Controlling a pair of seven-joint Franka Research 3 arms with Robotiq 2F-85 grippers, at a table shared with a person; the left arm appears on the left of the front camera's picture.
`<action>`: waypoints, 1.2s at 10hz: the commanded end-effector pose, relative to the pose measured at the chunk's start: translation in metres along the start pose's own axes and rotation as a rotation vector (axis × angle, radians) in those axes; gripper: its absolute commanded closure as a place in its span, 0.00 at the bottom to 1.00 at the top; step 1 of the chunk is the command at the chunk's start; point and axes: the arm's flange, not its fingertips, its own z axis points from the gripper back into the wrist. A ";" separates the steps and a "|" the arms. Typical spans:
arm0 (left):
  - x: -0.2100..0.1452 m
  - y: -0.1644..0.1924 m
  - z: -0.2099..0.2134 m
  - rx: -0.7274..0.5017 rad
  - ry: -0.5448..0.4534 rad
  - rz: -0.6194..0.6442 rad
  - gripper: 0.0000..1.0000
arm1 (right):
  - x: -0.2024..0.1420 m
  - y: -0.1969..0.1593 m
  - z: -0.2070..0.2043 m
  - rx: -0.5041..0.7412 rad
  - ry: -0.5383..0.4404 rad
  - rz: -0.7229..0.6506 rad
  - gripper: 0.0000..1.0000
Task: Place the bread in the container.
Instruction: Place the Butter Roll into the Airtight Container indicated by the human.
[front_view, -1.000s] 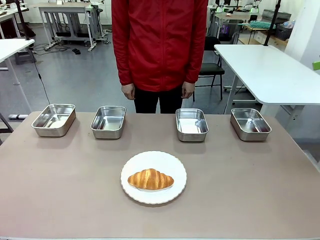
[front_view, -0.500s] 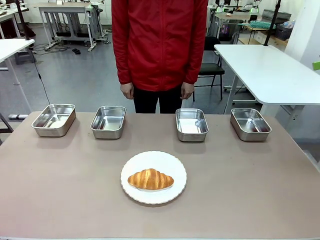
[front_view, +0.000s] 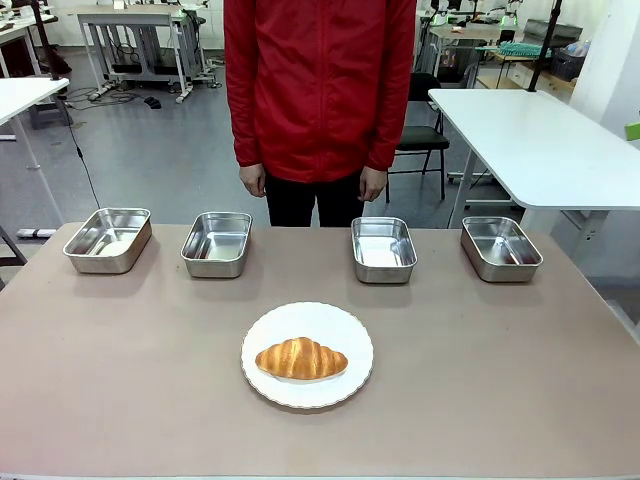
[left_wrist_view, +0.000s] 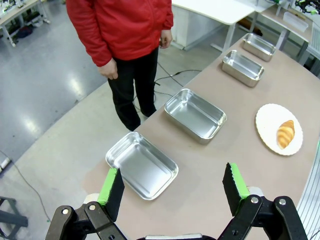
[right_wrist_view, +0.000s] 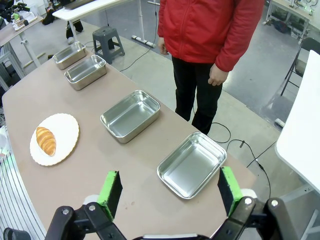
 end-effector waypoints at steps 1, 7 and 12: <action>0.000 0.000 0.001 0.001 -0.002 0.001 0.00 | 0.000 0.000 0.000 0.004 -0.011 0.002 0.00; 0.000 0.000 0.001 0.001 -0.002 0.001 0.00 | 0.000 0.000 0.000 0.004 -0.011 0.002 0.00; 0.000 0.000 0.001 0.001 -0.002 0.001 0.00 | 0.000 0.000 0.000 0.004 -0.011 0.002 0.00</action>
